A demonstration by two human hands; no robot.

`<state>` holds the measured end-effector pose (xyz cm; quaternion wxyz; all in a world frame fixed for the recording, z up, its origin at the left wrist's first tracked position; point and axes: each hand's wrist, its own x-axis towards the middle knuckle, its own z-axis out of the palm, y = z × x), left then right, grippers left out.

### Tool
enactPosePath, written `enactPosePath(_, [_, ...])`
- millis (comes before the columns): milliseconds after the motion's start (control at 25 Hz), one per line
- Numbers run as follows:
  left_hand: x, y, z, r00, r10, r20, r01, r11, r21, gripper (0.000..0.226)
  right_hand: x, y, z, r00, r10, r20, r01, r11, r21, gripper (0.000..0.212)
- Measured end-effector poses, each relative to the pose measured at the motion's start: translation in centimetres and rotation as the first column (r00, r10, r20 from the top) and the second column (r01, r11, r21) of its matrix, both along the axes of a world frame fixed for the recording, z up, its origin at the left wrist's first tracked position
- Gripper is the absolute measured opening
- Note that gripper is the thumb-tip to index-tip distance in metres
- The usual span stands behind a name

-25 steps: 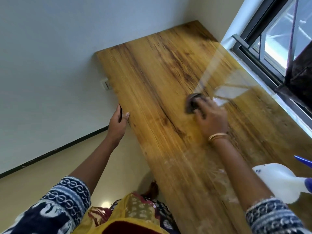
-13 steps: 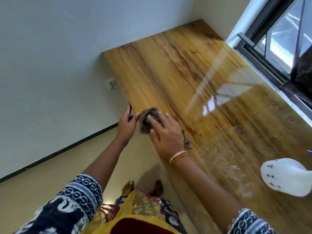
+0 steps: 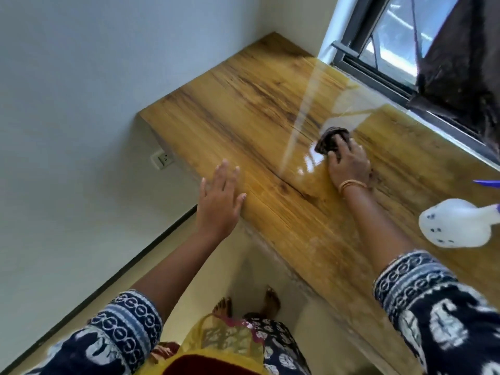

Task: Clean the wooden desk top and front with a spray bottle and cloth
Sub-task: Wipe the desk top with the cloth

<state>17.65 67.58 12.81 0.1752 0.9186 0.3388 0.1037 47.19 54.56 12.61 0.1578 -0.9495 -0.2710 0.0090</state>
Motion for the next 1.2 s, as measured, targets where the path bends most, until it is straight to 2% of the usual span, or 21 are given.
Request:
enactPosePath(80, [1.8,-0.3,0.5,0.989,-0.148,-0.007,0.149,0.988,0.042,0.062,-5.5,-1.8,-0.1,0.985,0.174,0.015,-0.175,0.983,0.05,0.052])
enactPosePath(200, [5.5,-0.7,0.8,0.969,-0.247,0.0,0.247,0.969,0.025,0.06,-14.1,-7.4,-0.4,0.886,0.463,0.033,-0.465,0.884,0.058,0.045])
enactPosePath(280, [8.2,-1.3,1.0,0.959,-0.284,0.018,0.284,0.959,0.007,0.058,-15.5,-10.2,-0.7,0.835,0.547,0.052,-0.549,0.836,0.024,0.042])
enactPosePath(320, [9.6,-1.7,1.1,0.951,-0.31,0.022,0.31,0.951,0.013,0.057,-14.7,-10.7,-0.8,0.84,0.54,0.054,-0.541,0.841,0.009,0.042])
enactPosePath(400, [12.6,-2.5,1.1,0.931,-0.365,0.021,0.364,0.931,0.02,0.058,-10.7,-10.1,-1.3,0.898,0.43,0.089,-0.432,0.902,0.01,0.042])
enactPosePath(480, [15.6,-3.3,1.1,0.922,-0.386,0.011,0.386,0.922,0.03,0.058,-4.8,-8.3,-1.8,0.96,0.25,0.125,-0.257,0.965,0.051,0.042])
enactPosePath(640, [21.0,-4.3,1.1,0.91,-0.413,-0.012,0.414,0.91,0.038,0.06,9.2,-6.5,-1.5,0.99,-0.079,0.116,0.076,0.997,0.025,0.044])
enactPosePath(840, [25.1,-4.2,1.4,0.891,-0.445,-0.091,0.448,0.894,0.011,0.069,22.0,-7.6,-1.3,0.907,-0.419,0.043,0.418,0.908,0.026,0.048])
enactPosePath(960, [26.2,-3.9,1.5,0.887,-0.442,-0.135,0.449,0.893,0.022,0.074,22.6,-6.2,-0.9,0.79,-0.612,-0.035,0.613,0.787,0.061,0.048])
enactPosePath(1000, [26.5,-3.8,1.5,0.886,-0.442,-0.141,0.45,0.893,0.027,0.075,21.5,-4.9,-0.7,0.783,-0.621,-0.029,0.622,0.781,0.061,0.048])
enactPosePath(1040, [26.6,-3.8,1.5,0.884,-0.445,-0.144,0.454,0.89,0.038,0.076,19.9,-3.2,-0.7,0.828,-0.561,0.014,0.558,0.826,0.073,0.048])
enactPosePath(1120, [27.0,-3.7,1.4,0.883,-0.445,-0.15,0.457,0.888,0.054,0.076,16.5,0.1,-0.9,0.964,-0.234,0.13,0.227,0.972,0.067,0.046])
enactPosePath(1200, [27.2,-3.5,1.4,0.883,-0.444,-0.151,0.458,0.886,0.075,0.075,15.1,1.8,-1.1,0.975,0.143,0.168,-0.15,0.988,0.027,0.045])
